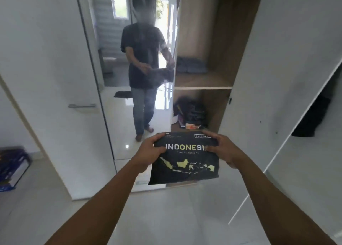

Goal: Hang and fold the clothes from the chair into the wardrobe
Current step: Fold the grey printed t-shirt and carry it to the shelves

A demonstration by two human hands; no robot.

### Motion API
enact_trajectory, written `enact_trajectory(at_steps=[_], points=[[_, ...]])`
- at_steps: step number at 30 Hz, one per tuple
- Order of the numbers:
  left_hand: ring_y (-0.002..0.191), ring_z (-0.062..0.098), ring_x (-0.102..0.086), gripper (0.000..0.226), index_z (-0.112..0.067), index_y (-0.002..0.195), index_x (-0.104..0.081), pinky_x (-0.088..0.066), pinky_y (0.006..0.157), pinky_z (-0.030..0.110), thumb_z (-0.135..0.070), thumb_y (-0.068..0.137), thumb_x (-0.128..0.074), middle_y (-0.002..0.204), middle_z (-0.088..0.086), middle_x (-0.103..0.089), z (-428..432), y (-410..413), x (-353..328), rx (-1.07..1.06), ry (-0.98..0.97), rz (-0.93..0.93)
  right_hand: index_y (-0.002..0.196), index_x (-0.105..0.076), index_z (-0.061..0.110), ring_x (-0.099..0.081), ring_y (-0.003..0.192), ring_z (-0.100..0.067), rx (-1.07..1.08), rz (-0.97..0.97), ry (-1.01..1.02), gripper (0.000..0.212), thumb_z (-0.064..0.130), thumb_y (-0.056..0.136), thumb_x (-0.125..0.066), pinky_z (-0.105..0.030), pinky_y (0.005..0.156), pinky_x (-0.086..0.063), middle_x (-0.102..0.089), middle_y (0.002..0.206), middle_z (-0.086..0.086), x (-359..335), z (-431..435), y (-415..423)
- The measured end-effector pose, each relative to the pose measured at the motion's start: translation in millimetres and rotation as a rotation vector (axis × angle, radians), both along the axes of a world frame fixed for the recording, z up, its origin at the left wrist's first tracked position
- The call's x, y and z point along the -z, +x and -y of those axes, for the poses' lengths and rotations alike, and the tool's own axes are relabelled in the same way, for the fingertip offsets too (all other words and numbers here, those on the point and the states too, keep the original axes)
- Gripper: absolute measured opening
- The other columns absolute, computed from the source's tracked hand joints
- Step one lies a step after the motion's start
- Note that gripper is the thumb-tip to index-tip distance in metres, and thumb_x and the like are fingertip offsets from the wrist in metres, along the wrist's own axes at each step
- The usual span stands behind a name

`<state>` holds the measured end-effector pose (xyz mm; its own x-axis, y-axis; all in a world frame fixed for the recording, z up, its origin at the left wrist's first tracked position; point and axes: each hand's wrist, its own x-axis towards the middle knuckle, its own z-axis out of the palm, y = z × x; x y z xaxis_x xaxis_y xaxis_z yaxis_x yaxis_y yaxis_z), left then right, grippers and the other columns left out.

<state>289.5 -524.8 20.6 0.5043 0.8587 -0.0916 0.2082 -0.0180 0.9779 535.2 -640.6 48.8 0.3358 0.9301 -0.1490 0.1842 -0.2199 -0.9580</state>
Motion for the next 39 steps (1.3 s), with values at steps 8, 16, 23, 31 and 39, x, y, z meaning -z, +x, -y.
enact_trajectory(at_steps=[8,16,23,31,39], points=[[0.105,0.021,-0.066,0.048,-0.026,0.134,-0.060,-0.057,0.093,0.037,-0.006,0.090,-0.067,0.118,0.005,-0.067,-100,142,-80,0.100,0.116,0.040,0.144,-0.047,0.037,-0.062,0.105,-0.024,0.072,0.027,-0.008,0.059,0.003,0.097,-0.057,-0.054,0.063,-0.059,-0.058,0.127,0.001,-72,-65,134],[0.096,0.014,-0.066,0.048,-0.026,0.135,-0.058,-0.058,0.072,0.022,-0.005,0.092,-0.065,0.116,0.001,-0.064,-217,238,-149,0.077,0.180,0.144,0.146,-0.045,0.033,-0.060,0.098,-0.014,0.079,0.106,0.106,0.057,0.005,0.098,-0.058,-0.042,0.062,-0.061,-0.059,0.121,0.004,-142,-183,226],[0.090,0.013,-0.065,0.051,-0.028,0.141,-0.052,-0.055,0.062,0.021,-0.011,0.094,-0.065,0.107,-0.004,-0.059,-295,312,-169,-0.032,0.133,0.137,0.145,-0.046,0.037,-0.063,0.109,-0.030,0.068,0.136,0.130,0.061,0.004,0.095,-0.061,-0.041,0.064,-0.063,-0.055,0.134,-0.005,-157,-288,298],[0.096,0.016,-0.066,0.058,-0.029,0.142,-0.051,-0.059,0.081,0.032,-0.005,0.091,-0.067,0.112,-0.001,-0.060,-393,398,-182,-0.225,0.251,0.198,0.148,-0.042,0.032,-0.068,0.091,-0.025,-0.010,0.192,0.309,0.061,0.001,0.097,-0.055,-0.032,0.052,-0.059,-0.060,0.126,-0.009,-167,-426,381],[0.112,0.025,-0.057,0.061,-0.025,0.142,-0.049,-0.049,0.100,0.038,-0.017,0.087,-0.074,0.140,0.011,-0.051,-450,431,-93,-0.207,-0.050,-0.265,0.149,-0.040,0.025,-0.060,0.090,-0.014,-0.170,0.148,-0.148,0.060,0.003,0.096,-0.057,-0.027,0.064,-0.055,-0.060,0.109,0.002,-77,-494,431]])
